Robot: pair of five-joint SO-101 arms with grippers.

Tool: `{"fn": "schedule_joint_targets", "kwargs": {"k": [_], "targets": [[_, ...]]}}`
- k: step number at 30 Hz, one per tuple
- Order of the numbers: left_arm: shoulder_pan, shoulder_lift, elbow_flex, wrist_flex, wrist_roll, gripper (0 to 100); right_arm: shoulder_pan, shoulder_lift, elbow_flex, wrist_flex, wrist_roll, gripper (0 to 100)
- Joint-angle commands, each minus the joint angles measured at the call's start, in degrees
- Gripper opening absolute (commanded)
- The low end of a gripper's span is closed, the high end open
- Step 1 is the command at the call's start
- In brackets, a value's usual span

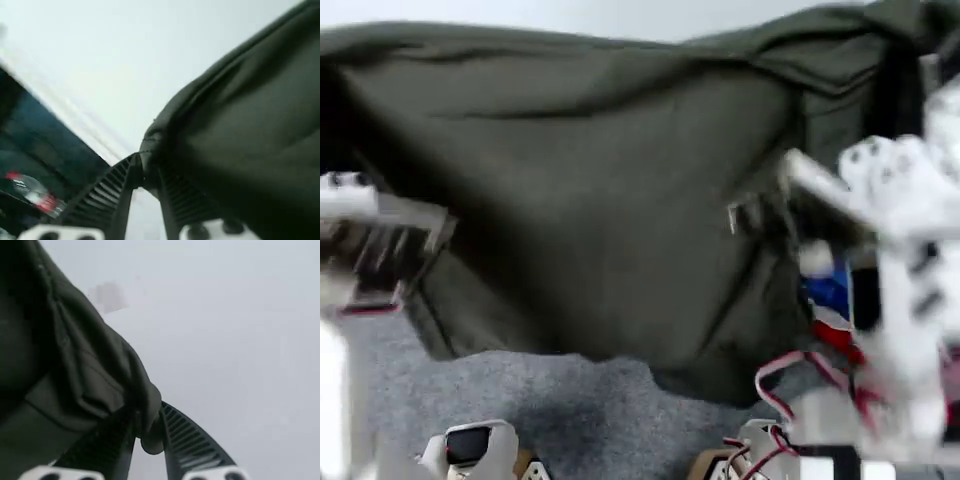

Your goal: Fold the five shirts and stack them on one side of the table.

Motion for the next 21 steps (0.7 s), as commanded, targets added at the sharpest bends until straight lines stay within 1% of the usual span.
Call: {"fn": "schedule_joint_targets", "kwargs": {"k": [1, 3, 5, 8, 10, 13, 16, 19, 21], "targets": [[-0.1, 4.6, 9.6, 2.5, -5.2, 0, -2.0, 3.9, 9.7, 4.4, 0.5, 1.1], [0.0, 7.4, 15.8, 1.5, -5.7, 0, -3.6, 6.3, 16.2, 4.6, 0.4, 1.1], [0.0, 11.3, 21.6, -1.8, -5.6, 0, -4.1, 9.2, 22.2, 2.9, 0.4, 1.1], [0.0, 19.0, 28.1, -8.6, -5.5, 0, -4.2, 14.5, 29.1, -4.2, 0.4, 1.1], [0.0, 25.2, 29.8, -13.3, -4.3, 0, -4.1, 18.4, 31.6, -10.4, 0.4, 1.1], [0.0, 35.2, 29.6, -20.1, -0.4, 0, -4.1, 25.2, 32.7, -18.8, 0.4, 1.1], [-0.1, 44.7, 26.7, -25.4, 1.7, 0, -4.2, 32.1, 32.7, -28.2, 0.5, 1.1], [-0.1, 53.4, 20.2, -27.0, 3.2, 0, -3.9, 38.3, 32.7, -39.9, 1.1, 1.1], [-0.1, 58.8, 14.3, -27.0, 4.2, 0, -3.9, 42.1, 32.7, -47.1, 3.5, 1.1]]}}
